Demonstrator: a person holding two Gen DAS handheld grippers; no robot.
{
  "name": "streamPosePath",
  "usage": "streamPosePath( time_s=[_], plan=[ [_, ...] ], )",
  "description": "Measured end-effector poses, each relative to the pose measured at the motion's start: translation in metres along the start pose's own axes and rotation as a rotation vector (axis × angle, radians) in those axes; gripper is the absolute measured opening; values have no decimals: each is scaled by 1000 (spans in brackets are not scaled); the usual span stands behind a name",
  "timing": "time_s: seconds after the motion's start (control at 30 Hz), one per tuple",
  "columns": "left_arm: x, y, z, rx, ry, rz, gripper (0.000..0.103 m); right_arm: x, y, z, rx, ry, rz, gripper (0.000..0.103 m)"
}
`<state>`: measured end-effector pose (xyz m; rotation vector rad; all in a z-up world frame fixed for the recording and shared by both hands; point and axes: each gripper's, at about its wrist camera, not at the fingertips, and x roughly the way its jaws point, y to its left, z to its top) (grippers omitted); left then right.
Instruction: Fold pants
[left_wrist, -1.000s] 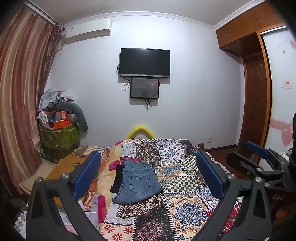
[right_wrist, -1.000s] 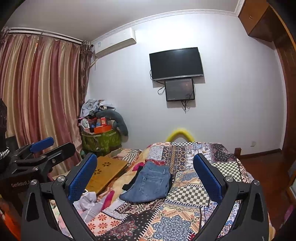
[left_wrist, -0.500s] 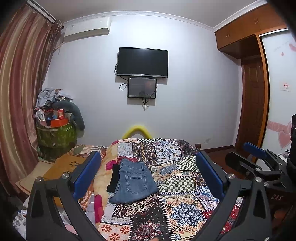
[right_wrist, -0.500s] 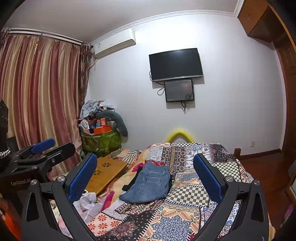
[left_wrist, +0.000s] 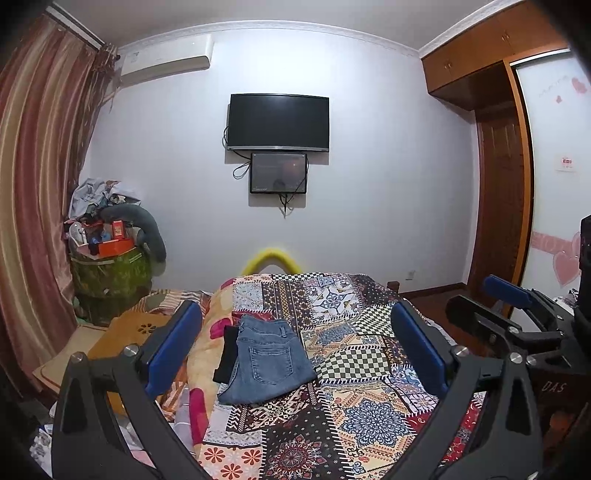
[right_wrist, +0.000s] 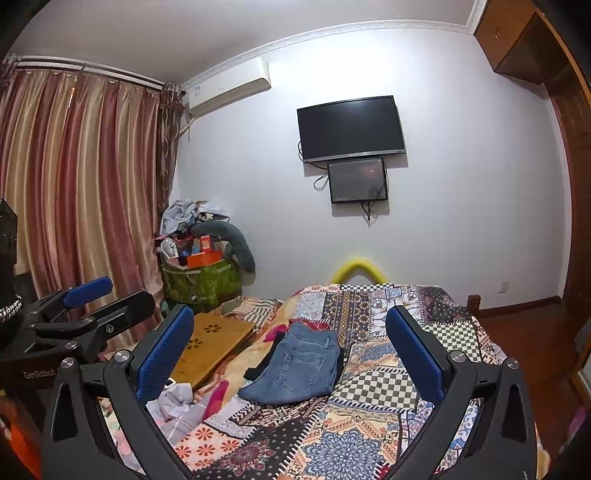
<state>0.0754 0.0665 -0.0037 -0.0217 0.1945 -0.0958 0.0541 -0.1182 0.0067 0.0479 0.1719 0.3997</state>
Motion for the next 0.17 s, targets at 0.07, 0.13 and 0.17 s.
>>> streamPosePath(
  time_s=[0.07, 0.13, 0.17],
  plan=[
    [1, 1, 0, -5, 4, -4, 103, 0, -1, 1, 1, 0, 1, 103],
    [2, 3, 1, -7, 7, -5, 103, 0, -1, 1, 4, 1, 3, 103],
    [2, 3, 1, -9, 8, -2, 103, 0, -1, 2, 5, 1, 3, 103]
  ],
)
